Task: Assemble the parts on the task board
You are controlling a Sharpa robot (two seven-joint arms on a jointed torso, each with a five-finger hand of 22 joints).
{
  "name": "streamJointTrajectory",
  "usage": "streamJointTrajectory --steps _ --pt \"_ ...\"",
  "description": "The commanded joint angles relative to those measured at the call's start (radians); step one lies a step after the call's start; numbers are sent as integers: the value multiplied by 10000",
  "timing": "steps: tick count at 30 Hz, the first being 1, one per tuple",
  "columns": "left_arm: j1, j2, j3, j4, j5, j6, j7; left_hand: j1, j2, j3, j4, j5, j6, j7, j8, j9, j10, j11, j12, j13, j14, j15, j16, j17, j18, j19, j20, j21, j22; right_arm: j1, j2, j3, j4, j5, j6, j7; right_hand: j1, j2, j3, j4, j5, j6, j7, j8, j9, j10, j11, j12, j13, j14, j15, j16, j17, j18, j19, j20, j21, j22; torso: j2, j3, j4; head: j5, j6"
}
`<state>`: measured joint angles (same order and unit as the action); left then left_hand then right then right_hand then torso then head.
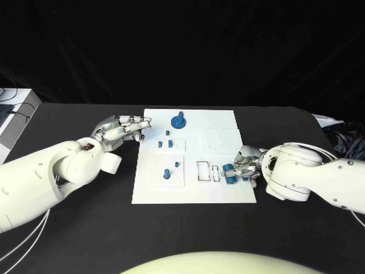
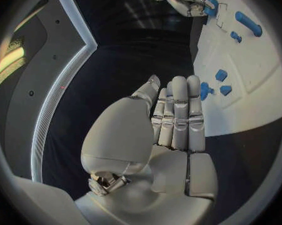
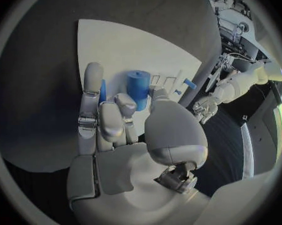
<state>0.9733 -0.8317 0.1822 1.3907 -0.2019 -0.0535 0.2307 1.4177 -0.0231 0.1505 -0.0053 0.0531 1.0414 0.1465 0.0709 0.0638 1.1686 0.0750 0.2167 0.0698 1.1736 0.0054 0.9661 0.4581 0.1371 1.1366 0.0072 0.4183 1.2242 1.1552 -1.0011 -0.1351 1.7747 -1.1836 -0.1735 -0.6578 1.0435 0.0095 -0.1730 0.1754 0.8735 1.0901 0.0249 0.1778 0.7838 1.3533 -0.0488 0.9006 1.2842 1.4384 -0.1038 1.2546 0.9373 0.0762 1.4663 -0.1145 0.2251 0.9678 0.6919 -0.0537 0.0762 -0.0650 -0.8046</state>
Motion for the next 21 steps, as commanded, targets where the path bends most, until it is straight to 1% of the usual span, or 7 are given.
streamJointTrajectory --steps 1,6,8,9,11,15,21 --pt "-7 22 5 18 47 202 25 -52 -35 9 59 26 -80 0 -6 12 -46 24 35 -1 -17 6 -69 -10 -82 61 25 -52 -7 213 -45 23 146 1343 -110 184 371 563 1126 -1142 -44 79 -1 78 83 -76 -31 -23 -18 12 -43 0 8 12 319 -56 37 21 -1 -8 -1 -12 27" --pt "-9 36 5 12 47 224 7 -52 -35 9 59 26 -80 0 -6 12 -46 24 35 -1 -17 6 -69 -10 -82 61 25 -52 -7 485 -16 35 264 1950 -153 212 307 546 1155 -1290 -129 80 1 72 67 -88 -29 -33 -32 15 -40 -3 15 12 317 -53 21 23 -4 -15 4 -16 36" --pt "-9 42 5 10 47 231 2 -52 -35 9 59 26 -80 0 -6 12 -46 24 35 -1 -17 6 -69 -10 -82 61 25 -52 -7 548 85 37 254 2143 -161 219 303 544 1158 -1310 -142 77 2 71 65 -89 -28 -32 -33 15 -41 -4 14 12 315 -52 19 23 -4 -11 -3 -15 34" --pt "-9 46 5 11 47 236 0 -52 -35 9 59 26 -80 0 -6 12 -46 24 35 -1 -17 6 -69 -10 -82 61 25 -52 -7 569 151 37 235 2212 -162 220 239 559 1162 -1397 -165 75 5 70 59 -106 -24 -55 -51 13 -36 -19 3 15 313 -48 12 30 -4 -15 -3 -14 33" --pt "-9 50 5 14 47 249 -5 -53 -32 25 61 26 -60 1 -4 12 -35 21 41 -1 -13 4 -73 -12 -88 71 19 -70 2 596 285 37 181 2299 -177 222 220 554 1151 -1398 -204 69 7 69 58 -116 -21 -76 -63 10 -34 -26 -4 14 312 -47 9 30 -2 -18 -1 -6 32" --pt "-10 53 5 15 47 276 -13 -53 -32 25 61 26 -60 1 -4 12 -35 21 41 -1 -13 4 -73 -12 -88 71 19 -70 2 616 600 35 8 2295 -251 222 225 547 1149 -1417 -225 65 8 70 60 -125 -21 -93 -73 10 -34 -31 -11 14 311 -46 5 29 1 -11 8 -1 40" --pt "-11 62 5 19 47 311 -16 -53 -32 25 61 26 -60 1 -4 12 -35 21 41 -1 -13 4 -73 -12 -88 71 19 -70 2 577 1121 14 -368 2057 -373 175 219 542 1136 -1447 -266 47 18 64 54 -146 -13 -125 -95 9 -30 -38 -12 15 309 -43 -7 25 9 -14 11 17 32"
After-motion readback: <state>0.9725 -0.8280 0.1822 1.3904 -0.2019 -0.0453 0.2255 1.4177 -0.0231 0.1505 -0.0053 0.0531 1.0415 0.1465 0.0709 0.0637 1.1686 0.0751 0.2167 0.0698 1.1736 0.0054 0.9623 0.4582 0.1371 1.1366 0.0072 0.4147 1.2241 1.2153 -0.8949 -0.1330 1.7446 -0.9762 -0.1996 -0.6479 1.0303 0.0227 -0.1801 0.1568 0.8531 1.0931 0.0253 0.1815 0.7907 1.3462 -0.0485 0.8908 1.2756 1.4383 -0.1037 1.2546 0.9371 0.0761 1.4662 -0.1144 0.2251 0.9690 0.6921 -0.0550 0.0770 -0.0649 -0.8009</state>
